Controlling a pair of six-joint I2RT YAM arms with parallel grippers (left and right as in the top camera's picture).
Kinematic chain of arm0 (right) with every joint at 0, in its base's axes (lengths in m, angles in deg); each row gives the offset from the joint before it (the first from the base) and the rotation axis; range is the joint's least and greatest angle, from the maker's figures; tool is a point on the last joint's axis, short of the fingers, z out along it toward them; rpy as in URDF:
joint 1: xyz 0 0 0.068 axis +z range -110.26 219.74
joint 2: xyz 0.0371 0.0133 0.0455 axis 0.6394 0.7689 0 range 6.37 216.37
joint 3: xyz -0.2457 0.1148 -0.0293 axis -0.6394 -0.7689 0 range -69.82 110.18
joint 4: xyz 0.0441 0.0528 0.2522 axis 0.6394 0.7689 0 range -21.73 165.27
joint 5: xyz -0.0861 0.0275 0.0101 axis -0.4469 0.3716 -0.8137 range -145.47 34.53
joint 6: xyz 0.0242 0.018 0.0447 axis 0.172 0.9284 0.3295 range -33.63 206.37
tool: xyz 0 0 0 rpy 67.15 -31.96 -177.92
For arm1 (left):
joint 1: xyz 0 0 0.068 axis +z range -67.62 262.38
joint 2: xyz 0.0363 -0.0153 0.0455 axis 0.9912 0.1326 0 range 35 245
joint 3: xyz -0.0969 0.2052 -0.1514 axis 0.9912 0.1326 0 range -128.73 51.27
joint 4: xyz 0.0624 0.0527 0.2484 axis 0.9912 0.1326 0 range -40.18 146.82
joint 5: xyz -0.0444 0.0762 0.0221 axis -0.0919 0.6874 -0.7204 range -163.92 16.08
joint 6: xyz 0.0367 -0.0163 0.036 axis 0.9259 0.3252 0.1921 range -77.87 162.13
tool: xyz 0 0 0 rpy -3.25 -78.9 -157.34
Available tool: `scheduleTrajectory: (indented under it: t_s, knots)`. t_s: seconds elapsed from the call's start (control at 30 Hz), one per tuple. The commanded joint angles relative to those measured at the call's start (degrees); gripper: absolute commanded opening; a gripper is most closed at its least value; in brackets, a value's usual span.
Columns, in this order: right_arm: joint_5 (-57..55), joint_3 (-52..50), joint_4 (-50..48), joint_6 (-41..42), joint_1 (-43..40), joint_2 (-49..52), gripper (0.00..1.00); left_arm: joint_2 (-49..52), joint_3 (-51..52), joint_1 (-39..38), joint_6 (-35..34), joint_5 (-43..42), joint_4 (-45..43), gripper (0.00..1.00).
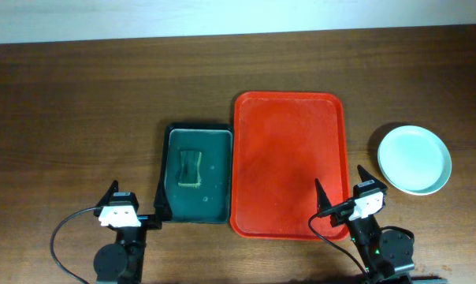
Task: Clean dirty plates on tray and stack at the side
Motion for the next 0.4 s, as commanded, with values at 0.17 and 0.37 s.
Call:
scheduleTrajectory:
  t_s: [0.17, 0.37]
  knots:
    - [0.13, -0.31, 0.33, 0.04, -0.31, -0.44, 0.98, -0.44, 0.07, 0.31, 0.7, 0.42, 0.31, 0.99]
    - [0.13, -0.31, 0.33, 0.04, -0.31, -0.44, 0.98, -0.44, 0.07, 0.31, 0.7, 0.42, 0.31, 0.99]
